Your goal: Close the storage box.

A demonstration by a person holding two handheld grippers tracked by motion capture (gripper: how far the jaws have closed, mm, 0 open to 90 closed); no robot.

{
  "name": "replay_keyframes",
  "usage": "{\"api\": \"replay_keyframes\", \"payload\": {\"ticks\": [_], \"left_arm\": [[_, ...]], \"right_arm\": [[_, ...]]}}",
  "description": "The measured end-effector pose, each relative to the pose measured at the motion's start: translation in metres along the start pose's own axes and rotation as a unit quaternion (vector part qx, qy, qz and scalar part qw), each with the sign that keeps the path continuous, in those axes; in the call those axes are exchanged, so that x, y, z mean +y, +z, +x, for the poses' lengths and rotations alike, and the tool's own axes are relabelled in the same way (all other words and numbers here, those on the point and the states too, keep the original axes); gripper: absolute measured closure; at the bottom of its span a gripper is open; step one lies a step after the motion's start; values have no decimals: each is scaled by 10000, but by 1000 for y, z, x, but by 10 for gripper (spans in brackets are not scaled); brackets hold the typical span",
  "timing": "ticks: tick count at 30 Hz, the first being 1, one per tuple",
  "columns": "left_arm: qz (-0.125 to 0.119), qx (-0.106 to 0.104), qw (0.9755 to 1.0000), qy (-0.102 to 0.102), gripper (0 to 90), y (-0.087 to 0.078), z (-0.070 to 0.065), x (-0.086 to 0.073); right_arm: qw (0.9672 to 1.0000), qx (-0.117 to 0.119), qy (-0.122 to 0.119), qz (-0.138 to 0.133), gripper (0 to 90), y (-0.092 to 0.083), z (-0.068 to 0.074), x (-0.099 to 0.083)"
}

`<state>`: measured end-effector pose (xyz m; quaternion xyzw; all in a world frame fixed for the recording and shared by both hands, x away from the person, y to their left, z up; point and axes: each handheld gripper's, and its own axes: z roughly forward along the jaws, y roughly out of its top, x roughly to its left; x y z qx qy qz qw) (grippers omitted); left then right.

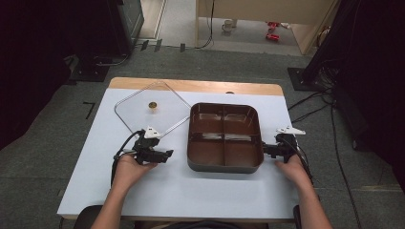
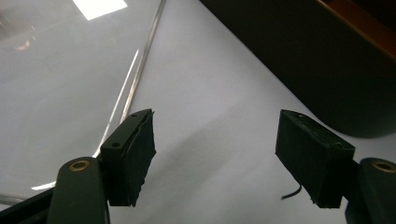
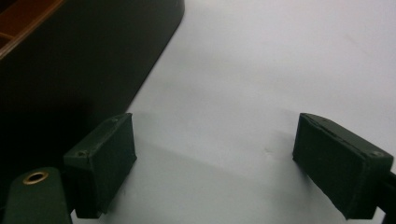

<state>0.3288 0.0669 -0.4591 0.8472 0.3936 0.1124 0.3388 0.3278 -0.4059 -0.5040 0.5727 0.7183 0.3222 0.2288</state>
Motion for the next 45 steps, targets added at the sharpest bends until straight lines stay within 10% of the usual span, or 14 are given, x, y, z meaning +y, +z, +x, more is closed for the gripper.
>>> {"api": "replay_keyframes", "payload": {"ticks": [18, 45], "left_arm": [[7, -152, 9998, 99, 289, 4, 12, 35], [-123, 231, 9995, -203, 330, 19, 85, 72]], "right_arm": [[10000, 0, -8, -1, 127, 0, 0, 0], [10000, 0, -9, -4, 127, 0, 0, 0]]}}
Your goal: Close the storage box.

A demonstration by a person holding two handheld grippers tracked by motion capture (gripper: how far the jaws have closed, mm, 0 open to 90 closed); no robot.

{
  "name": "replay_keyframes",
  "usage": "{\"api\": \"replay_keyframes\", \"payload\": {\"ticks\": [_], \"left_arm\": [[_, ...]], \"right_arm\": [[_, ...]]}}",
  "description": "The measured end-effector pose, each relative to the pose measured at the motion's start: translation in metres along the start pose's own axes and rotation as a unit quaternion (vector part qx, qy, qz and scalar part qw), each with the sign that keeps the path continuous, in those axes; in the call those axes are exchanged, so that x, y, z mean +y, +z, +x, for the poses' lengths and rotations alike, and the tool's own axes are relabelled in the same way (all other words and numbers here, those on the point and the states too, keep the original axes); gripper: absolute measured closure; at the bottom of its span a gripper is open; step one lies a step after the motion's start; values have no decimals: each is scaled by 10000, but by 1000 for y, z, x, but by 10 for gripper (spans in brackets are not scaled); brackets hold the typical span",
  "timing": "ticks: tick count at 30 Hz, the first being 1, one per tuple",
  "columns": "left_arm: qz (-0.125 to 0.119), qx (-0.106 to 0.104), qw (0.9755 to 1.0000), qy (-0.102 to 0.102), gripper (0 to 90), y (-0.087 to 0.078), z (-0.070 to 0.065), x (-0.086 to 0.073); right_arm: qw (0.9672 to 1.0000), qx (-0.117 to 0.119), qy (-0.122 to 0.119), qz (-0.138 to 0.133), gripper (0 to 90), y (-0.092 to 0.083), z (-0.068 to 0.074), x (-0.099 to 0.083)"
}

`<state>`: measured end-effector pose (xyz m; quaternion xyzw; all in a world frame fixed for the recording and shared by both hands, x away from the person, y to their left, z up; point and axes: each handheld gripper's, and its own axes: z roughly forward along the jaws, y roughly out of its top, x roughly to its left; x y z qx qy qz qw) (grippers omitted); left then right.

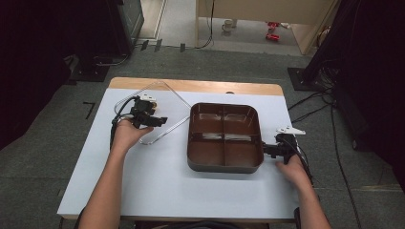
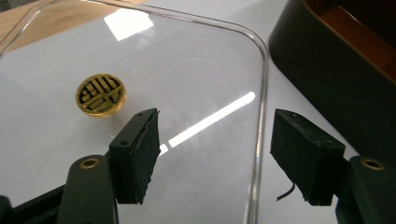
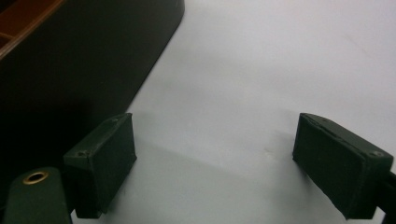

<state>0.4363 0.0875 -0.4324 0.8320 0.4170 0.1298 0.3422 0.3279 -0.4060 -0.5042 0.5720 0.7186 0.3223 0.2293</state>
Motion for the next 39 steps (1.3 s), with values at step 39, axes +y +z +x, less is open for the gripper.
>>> {"api": "replay_keyframes", "payload": {"ticks": [39], "left_arm": [[-168, 640, 9964, -531, 581, 54, 55, -3]], "right_arm": [[10000, -3, 1, 1, 127, 0, 0, 0]]}}
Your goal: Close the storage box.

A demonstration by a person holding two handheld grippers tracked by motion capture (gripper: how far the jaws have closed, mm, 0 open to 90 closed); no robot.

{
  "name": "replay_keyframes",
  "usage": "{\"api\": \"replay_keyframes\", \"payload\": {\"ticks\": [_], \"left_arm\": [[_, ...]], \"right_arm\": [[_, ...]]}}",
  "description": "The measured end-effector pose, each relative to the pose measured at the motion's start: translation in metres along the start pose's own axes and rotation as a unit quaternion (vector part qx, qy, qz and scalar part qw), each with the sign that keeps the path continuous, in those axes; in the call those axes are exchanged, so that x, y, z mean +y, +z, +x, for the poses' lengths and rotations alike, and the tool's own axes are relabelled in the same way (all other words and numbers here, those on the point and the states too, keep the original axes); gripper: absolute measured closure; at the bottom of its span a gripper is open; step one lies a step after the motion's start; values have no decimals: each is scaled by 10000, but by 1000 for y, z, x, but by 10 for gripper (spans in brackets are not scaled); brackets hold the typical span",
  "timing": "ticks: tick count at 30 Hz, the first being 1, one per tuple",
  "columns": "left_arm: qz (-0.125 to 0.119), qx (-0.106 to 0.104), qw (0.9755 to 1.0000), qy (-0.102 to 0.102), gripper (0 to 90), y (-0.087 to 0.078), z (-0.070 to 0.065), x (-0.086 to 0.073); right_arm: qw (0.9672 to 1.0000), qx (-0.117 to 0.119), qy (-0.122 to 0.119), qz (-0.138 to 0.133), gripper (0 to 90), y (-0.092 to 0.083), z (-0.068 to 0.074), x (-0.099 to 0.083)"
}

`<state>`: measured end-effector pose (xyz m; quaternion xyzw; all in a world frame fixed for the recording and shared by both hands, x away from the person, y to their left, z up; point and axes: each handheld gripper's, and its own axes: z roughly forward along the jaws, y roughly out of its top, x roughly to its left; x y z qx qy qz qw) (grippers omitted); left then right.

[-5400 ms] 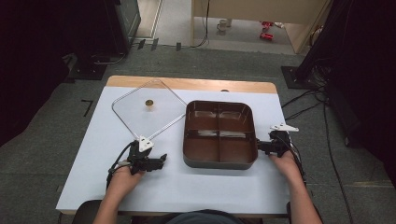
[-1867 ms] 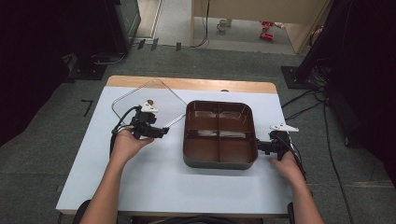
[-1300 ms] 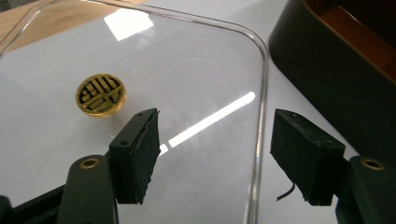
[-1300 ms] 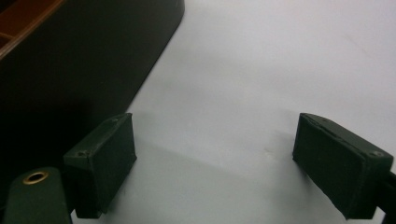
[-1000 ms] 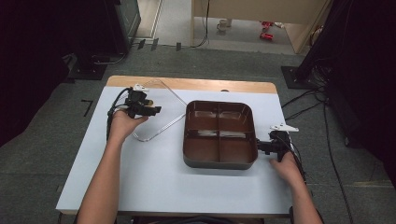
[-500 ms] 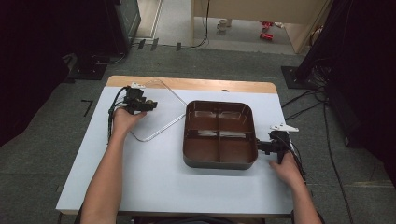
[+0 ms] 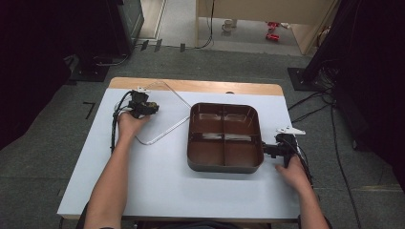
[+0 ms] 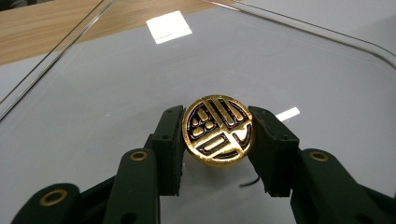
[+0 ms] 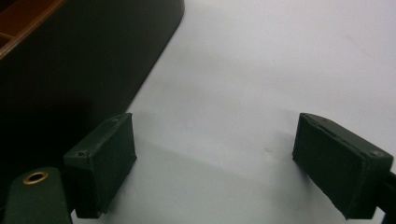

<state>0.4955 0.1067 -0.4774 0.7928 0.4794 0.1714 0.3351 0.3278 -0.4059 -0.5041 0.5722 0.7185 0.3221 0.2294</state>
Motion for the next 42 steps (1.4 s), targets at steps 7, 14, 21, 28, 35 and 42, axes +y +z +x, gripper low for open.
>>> {"api": "replay_keyframes", "payload": {"ticks": [7, 14, 21, 28, 35, 42], "left_arm": [[73, 43, 10000, 26, 593, -3, -1, 2], [89, 31, 10000, 3, 594, -12, 1, 5], [99, 21, 9999, -46, 594, -27, 5, 8], [114, -32, 9997, -198, 594, -46, 8, 9], [97, 49, 9999, -107, 594, -68, 3, 12], [-51, -172, 9996, -225, 594, -92, -3, 16]], "right_arm": [[10000, 0, 0, 0, 128, 0, 0, 0], [10000, -1, 0, -1, 128, 0, 0, 0], [10000, -1, 1, -1, 128, 0, 0, 0], [10000, 0, -1, -1, 128, 0, 0, 0], [10000, 0, -1, -2, 128, 0, 0, 0], [10000, 1, -1, 0, 127, 0, 0, 0]]}}
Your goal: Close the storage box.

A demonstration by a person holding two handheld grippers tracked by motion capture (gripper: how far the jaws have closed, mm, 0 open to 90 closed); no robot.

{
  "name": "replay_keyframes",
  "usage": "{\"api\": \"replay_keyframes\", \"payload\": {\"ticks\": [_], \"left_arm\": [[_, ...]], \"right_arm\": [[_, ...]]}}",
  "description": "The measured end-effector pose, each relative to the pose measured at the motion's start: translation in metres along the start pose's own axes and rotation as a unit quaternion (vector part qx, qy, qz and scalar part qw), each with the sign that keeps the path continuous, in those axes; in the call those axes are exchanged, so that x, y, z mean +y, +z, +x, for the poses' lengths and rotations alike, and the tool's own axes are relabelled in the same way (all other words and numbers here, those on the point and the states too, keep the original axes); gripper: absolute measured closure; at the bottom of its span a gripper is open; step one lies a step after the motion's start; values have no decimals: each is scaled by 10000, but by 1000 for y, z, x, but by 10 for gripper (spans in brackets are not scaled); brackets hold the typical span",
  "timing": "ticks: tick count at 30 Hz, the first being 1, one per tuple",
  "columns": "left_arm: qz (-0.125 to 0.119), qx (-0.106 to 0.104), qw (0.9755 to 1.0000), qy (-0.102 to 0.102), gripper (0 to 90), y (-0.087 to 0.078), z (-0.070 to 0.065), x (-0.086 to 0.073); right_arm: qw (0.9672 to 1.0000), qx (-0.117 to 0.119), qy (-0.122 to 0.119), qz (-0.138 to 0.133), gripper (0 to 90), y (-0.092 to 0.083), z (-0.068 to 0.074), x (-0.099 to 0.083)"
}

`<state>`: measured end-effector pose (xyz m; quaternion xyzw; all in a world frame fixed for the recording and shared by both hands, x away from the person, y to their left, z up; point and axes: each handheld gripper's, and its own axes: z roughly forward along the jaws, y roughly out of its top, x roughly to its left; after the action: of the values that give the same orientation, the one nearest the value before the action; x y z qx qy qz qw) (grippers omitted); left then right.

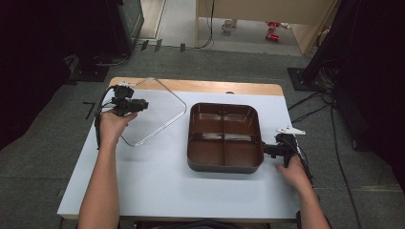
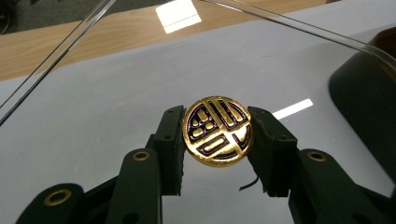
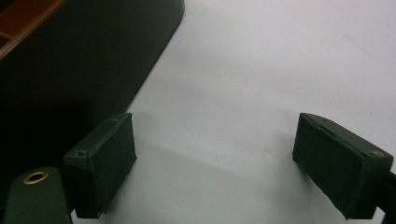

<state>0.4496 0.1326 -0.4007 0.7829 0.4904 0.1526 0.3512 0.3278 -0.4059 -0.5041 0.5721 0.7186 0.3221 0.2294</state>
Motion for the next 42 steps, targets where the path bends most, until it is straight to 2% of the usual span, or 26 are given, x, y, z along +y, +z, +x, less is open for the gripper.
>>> {"api": "replay_keyframes", "payload": {"ticks": [7, 10, 16, 22, 23, 27, 30, 35, 39, 42], "left_arm": [[-134, -314, 9994, 113, 594, -18, -21, 6], [-142, -570, 9981, 167, 594, -21, -32, 7], [-171, -807, 9953, 499, 595, -20, -60, 10], [-166, -1041, 9907, 856, 594, -13, -87, 14], [-160, -1099, 9891, 968, 594, -11, -94, 15], [-121, -1191, 9862, 1145, 594, -7, -106, 18], [-166, -1295, 9830, 1292, 594, -5, -115, 21], [-136, -1410, 9793, 1444, 594, 3, -126, 21], [-125, -1617, 9740, 1580, 594, 11, -139, 22], [-132, -1664, 9705, 1742, 594, 16, -149, 22]], "right_arm": [[10000, 0, -1, -1, 128, 0, 0, 0], [10000, 0, -1, 0, 128, 0, 0, 0], [10000, 1, -3, 3, 127, 0, 0, 0], [10000, 1, 3, 5, 127, 0, 0, 0], [10000, 1, 3, 6, 127, 0, 0, 0], [10000, 0, 6, 4, 127, 0, 0, 0], [10000, 1, 3, 7, 127, 0, 0, 0], [10000, 1, 4, 9, 127, 0, 0, 0], [10000, 0, 3, 7, 127, 0, 0, 0], [10000, 1, 4, 6, 127, 0, 0, 0]]}}
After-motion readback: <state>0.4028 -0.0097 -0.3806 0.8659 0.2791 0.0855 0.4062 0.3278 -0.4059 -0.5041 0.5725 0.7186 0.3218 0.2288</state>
